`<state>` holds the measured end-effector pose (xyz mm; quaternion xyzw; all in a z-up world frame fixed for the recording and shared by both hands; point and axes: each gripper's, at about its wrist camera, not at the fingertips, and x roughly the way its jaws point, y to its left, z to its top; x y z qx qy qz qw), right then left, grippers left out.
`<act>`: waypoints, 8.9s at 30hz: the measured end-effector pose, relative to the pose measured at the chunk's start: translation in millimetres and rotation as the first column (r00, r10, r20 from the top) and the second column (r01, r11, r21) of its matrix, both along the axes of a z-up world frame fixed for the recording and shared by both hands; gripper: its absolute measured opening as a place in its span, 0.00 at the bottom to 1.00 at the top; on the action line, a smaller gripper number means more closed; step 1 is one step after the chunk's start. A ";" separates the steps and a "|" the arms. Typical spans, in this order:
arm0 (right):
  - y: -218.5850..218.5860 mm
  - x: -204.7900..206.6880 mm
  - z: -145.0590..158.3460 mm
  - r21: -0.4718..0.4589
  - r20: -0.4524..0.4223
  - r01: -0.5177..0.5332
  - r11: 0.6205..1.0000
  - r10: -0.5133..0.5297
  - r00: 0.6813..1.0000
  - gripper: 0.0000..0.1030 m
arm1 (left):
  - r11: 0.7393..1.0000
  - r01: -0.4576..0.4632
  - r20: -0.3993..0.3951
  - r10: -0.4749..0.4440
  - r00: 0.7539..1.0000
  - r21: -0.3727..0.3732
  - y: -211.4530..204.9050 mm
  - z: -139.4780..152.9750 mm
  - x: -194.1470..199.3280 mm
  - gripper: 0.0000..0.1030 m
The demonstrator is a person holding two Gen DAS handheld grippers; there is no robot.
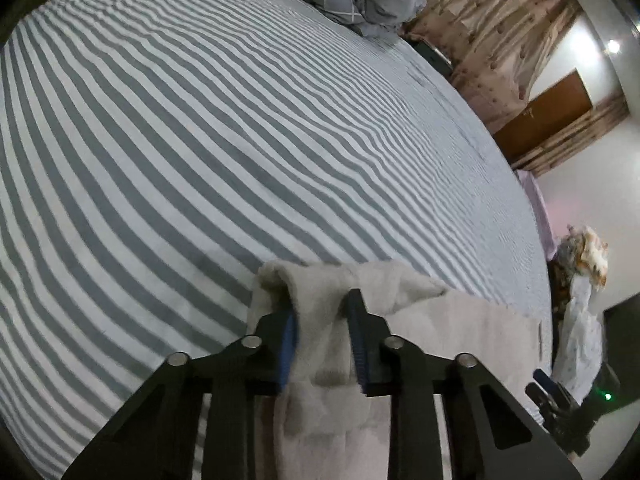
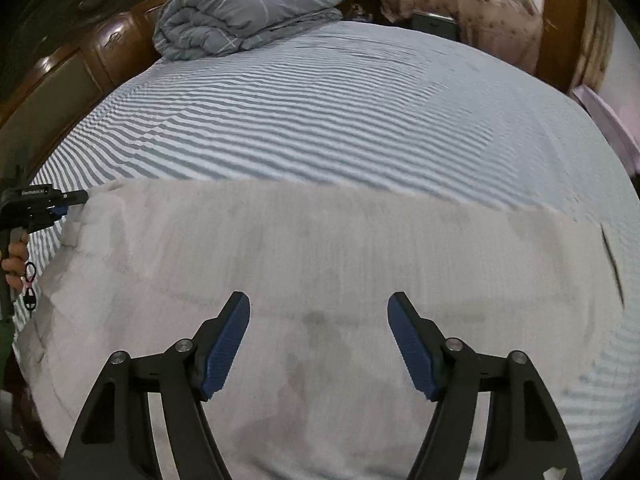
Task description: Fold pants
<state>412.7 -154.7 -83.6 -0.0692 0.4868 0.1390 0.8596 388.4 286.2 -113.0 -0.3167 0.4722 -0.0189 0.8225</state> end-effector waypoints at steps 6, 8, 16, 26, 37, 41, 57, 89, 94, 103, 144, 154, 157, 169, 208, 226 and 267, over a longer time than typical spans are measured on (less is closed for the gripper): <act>10.4 79.1 -6.6 0.036 -0.085 -0.145 0.989 0.148 0.985 0.67 | 0.997 -0.075 0.038 0.076 0.996 -0.011 -0.6 -9.7 -3.7 0.19; 16.5 98.4 -11.1 0.024 -0.114 -0.206 0.978 0.207 0.972 0.67 | 0.997 -0.081 0.067 0.081 0.994 0.006 -4.4 -7.9 -4.8 0.17; 40.2 145.1 -49.0 -0.045 -0.274 -0.415 0.909 0.388 0.880 0.65 | 0.991 -0.134 0.151 0.136 0.979 -0.020 1.9 -8.6 -24.2 0.11; 35.8 116.2 -33.8 -0.067 -0.186 -0.483 0.873 0.465 0.866 0.07 | 0.990 -0.141 0.199 0.136 0.971 0.015 -3.7 2.9 -23.5 0.10; 28.7 61.1 10.6 -0.182 0.036 -0.311 0.933 0.323 0.946 0.05 | 0.982 -0.183 0.222 0.170 0.960 0.038 0.7 8.6 -26.8 0.07; 22.8 45.5 34.2 -0.212 0.063 -0.270 0.939 0.289 0.955 0.05 | 0.983 -0.176 0.247 0.160 0.956 0.045 3.8 25.8 -33.3 0.00; 20.8 -78.8 92.6 -0.233 0.164 -0.235 0.944 0.277 0.947 0.05 | 0.997 0.076 0.082 -0.074 0.994 -0.021 -60.4 31.3 -95.2 0.03; -22.6 -203.5 -17.9 -0.096 -0.036 -0.184 0.978 0.181 0.983 0.05 | 0.974 0.216 0.033 -0.214 0.976 -0.070 -82.9 81.9 -36.5 0.54; -24.4 -206.8 -20.2 -0.086 -0.033 -0.172 0.981 0.170 0.985 0.05 | 0.965 0.244 -0.031 -0.248 0.968 -0.097 -100.0 72.1 -30.2 0.24; -25.8 -212.8 9.7 -0.101 0.049 -0.154 0.983 0.160 0.986 0.05 | 0.974 0.208 0.033 -0.206 0.978 -0.091 -89.9 102.0 -77.9 0.10; -74.9 -287.0 -17.8 0.109 -0.079 0.069 0.992 -0.061 0.995 0.29 | 0.904 0.009 -0.043 -0.031 0.999 -0.427 -44.5 -3.8 -336.0 0.60; -108.1 -276.9 -12.5 0.260 -0.157 0.282 0.923 -0.248 0.956 0.39 | 0.865 -0.086 -0.049 0.071 0.996 -0.494 -50.8 -23.2 -316.0 0.60; -105.4 -262.9 -13.2 0.270 -0.162 0.332 0.904 -0.297 0.941 0.40 | 0.857 -0.117 -0.057 0.103 0.993 -0.502 -47.9 -32.3 -316.0 0.60; -94.6 -210.3 -47.8 0.119 -0.184 0.495 0.861 -0.471 0.863 0.39 | 0.859 -0.144 -0.054 0.135 0.989 -0.491 -40.6 -36.0 -312.9 0.35; -54.0 -295.6 -37.8 0.147 -0.247 0.408 0.901 -0.366 0.897 0.06 | 0.991 -0.008 -0.098 -0.005 0.995 -0.136 -10.5 -9.1 -284.8 0.19; -95.1 -296.6 -37.9 0.231 -0.300 0.441 0.867 -0.368 0.880 0.37 | 0.995 0.096 -0.003 -0.096 0.995 0.015 -54.9 27.2 -317.9 0.29; -164.7 11.3 -30.4 -0.089 -0.203 0.489 0.868 -0.496 0.844 0.42 | 0.701 0.684 0.075 -0.707 0.703 0.199 -415.4 -35.3 -333.8 0.13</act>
